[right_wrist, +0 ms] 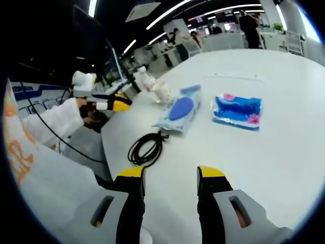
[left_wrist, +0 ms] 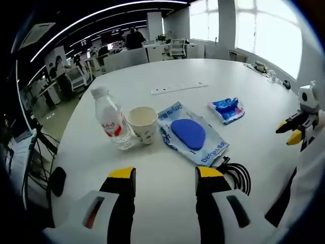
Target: Arrange the tabletop items into an orderly group along one side of the table until the central work area is clear of visible clutter.
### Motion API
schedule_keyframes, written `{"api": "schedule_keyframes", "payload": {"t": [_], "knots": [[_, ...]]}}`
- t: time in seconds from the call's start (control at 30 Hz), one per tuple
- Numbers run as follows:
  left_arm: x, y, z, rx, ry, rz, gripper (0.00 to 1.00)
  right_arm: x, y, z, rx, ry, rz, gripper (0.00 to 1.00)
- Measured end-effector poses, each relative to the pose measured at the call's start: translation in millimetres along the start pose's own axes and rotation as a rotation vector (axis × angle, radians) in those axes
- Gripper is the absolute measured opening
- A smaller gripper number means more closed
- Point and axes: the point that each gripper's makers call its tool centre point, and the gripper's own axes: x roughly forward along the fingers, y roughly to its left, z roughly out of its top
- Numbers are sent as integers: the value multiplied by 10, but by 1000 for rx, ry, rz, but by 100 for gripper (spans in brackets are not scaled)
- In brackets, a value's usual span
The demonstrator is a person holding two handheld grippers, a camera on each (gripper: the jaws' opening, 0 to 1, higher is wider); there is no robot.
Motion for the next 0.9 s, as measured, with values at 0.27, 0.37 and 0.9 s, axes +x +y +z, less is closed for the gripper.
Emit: {"api": "schedule_keyframes", "payload": {"t": [0.27,0.37,0.9], "knots": [[44,-128,-16,4,10,-27,46,-3,-29,-5,22,1,-2,38],[50,-144,-34,13,18,-27,47,1,-34,-19,24,10,-2,38],[-44,-276,-312,-23,54,-18,50,-56,-113,-96,40,14,-29,38]]}}
